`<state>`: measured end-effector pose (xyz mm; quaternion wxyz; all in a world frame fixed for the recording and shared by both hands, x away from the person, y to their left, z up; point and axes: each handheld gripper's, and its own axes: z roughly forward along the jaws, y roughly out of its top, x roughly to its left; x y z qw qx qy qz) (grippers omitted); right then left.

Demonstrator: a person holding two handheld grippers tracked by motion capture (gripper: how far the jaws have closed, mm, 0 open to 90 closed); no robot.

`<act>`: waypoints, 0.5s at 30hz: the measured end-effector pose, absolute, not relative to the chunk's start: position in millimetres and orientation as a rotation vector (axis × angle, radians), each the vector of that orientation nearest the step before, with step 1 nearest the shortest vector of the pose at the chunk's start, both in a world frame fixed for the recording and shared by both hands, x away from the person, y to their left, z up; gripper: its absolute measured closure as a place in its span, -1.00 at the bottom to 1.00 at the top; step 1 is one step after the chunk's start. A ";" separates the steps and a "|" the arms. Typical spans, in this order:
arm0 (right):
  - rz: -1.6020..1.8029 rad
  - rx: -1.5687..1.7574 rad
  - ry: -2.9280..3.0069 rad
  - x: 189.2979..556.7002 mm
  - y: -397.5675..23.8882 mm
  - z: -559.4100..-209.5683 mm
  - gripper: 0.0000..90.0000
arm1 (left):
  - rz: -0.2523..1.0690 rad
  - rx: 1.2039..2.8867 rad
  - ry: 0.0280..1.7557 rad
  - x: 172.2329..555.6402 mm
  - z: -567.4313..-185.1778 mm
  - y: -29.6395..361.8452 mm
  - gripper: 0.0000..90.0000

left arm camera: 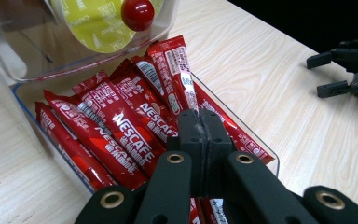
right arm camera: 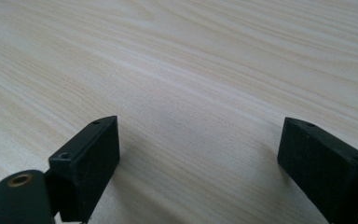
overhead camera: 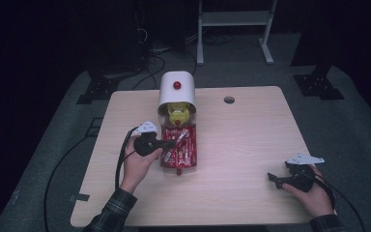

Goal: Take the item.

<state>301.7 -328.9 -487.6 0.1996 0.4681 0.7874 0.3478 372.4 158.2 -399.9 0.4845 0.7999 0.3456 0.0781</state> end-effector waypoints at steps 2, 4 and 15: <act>0.972 1.309 2.202 301.7 -328.9 -487.6 -0.74 | 0.194 1.946 0.840 371.6 -398.8 160.4 1.00; 0.972 1.309 2.202 301.7 -329.0 -487.6 -0.74 | 0.197 1.941 0.841 371.0 -398.1 162.7 1.00; 0.973 1.312 2.202 301.6 -328.9 -487.6 -0.74 | 0.204 1.926 0.853 366.4 -395.4 173.2 1.00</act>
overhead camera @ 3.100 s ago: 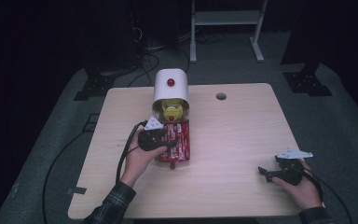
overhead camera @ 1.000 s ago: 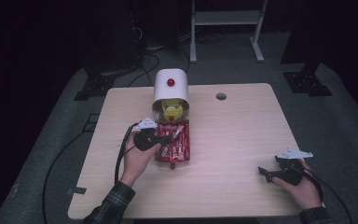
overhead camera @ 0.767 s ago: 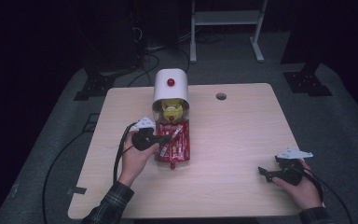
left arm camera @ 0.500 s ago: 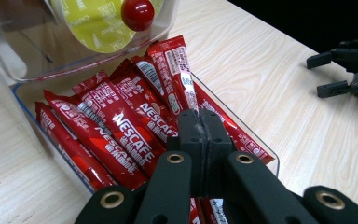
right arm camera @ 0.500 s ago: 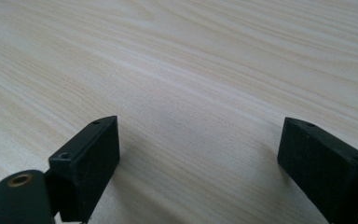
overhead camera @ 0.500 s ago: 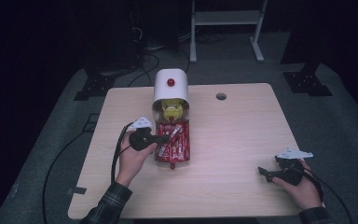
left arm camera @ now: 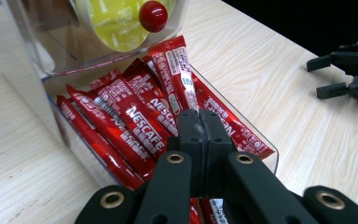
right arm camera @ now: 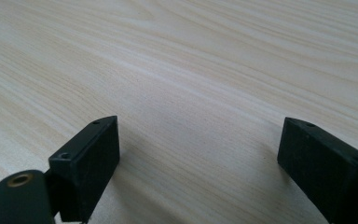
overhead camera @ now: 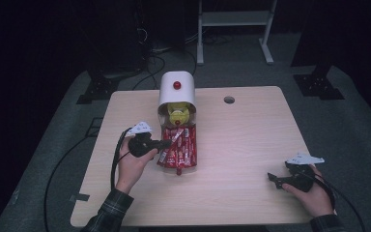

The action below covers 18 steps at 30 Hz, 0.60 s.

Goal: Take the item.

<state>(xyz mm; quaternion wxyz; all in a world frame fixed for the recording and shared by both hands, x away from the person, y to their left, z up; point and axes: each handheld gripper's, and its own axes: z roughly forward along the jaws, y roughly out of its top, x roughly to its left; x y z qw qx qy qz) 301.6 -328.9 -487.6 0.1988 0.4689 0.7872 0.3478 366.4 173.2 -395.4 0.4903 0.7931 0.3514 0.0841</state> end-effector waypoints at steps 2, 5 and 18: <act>0.973 1.310 2.202 301.6 -328.9 -487.6 -0.74 | 0.208 1.925 0.857 365.7 -395.2 175.4 1.00; 0.972 1.310 2.202 301.6 -328.9 -487.6 -0.74 | 0.211 1.920 0.861 364.7 -395.3 178.7 1.00; 0.973 1.310 2.202 301.6 -328.9 -487.6 -0.74 | 0.224 1.915 0.876 361.0 -393.3 190.5 1.00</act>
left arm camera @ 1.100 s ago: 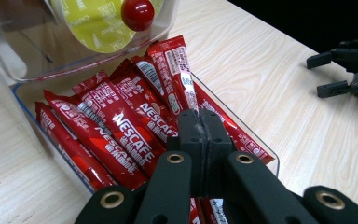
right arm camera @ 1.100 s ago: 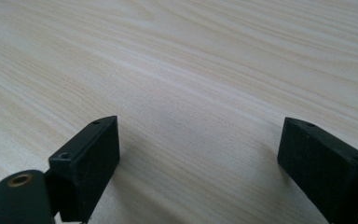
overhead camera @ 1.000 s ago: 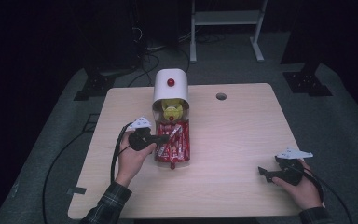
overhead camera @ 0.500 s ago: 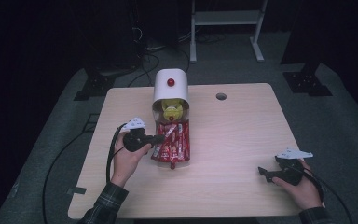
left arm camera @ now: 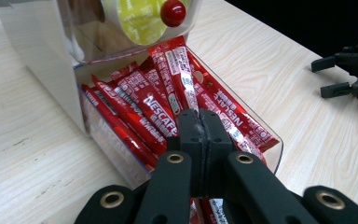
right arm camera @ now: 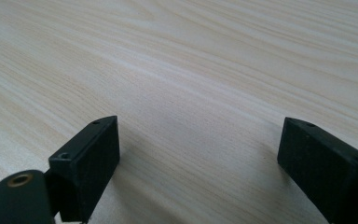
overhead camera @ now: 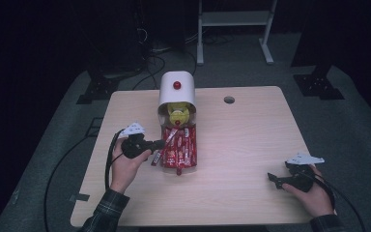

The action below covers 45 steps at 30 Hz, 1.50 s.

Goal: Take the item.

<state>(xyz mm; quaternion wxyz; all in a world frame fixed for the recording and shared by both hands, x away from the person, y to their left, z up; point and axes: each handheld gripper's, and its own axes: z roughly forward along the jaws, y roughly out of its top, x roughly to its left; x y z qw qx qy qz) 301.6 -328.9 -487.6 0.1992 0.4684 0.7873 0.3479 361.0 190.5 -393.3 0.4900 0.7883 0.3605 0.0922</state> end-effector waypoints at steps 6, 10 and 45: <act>0.973 1.309 2.202 301.5 -328.9 -487.6 -0.74 | 0.231 1.910 0.885 360.2 -392.3 196.3 1.00; 0.973 1.308 2.203 301.5 -329.0 -487.6 -0.74 | 0.239 1.911 0.893 359.8 -391.7 201.5 1.00; 0.972 1.308 2.205 301.2 -329.2 -487.5 -0.74 | 0.286 1.907 1.019 368.9 -409.1 237.3 1.00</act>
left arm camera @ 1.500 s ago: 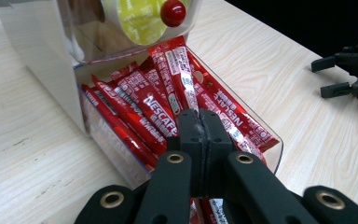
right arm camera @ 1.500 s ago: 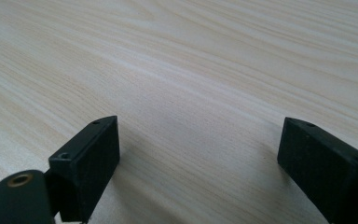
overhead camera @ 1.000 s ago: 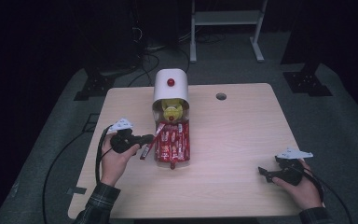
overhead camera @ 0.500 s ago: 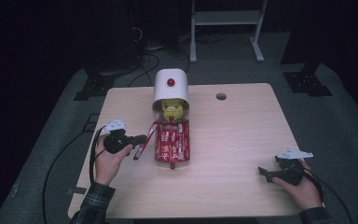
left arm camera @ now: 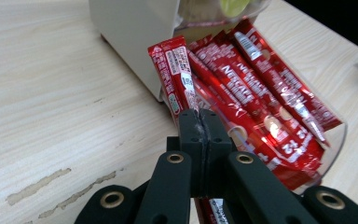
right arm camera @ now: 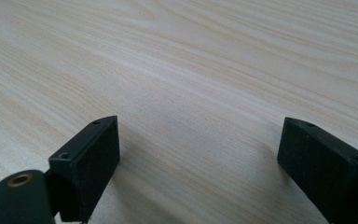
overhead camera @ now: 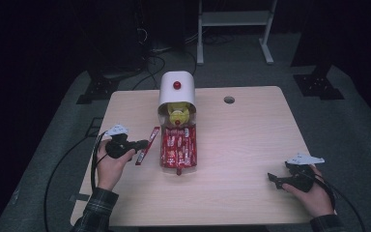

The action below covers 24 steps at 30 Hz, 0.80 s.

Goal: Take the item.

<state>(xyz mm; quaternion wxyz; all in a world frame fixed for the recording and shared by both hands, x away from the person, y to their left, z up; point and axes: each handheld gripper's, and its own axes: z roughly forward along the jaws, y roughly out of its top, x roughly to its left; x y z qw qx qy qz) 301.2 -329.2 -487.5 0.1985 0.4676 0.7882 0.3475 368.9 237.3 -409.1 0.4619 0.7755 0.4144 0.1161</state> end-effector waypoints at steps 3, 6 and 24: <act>0.972 1.308 2.205 301.2 -329.2 -487.5 -0.74 | 0.284 1.917 1.028 371.2 -412.7 236.6 1.00; 0.972 1.308 2.205 301.2 -329.2 -487.5 -0.74 | 0.285 1.925 1.031 372.6 -414.9 235.7 1.00; 0.972 1.308 2.205 301.2 -329.3 -487.5 -0.74 | 0.255 1.952 1.084 385.8 -432.8 233.6 1.00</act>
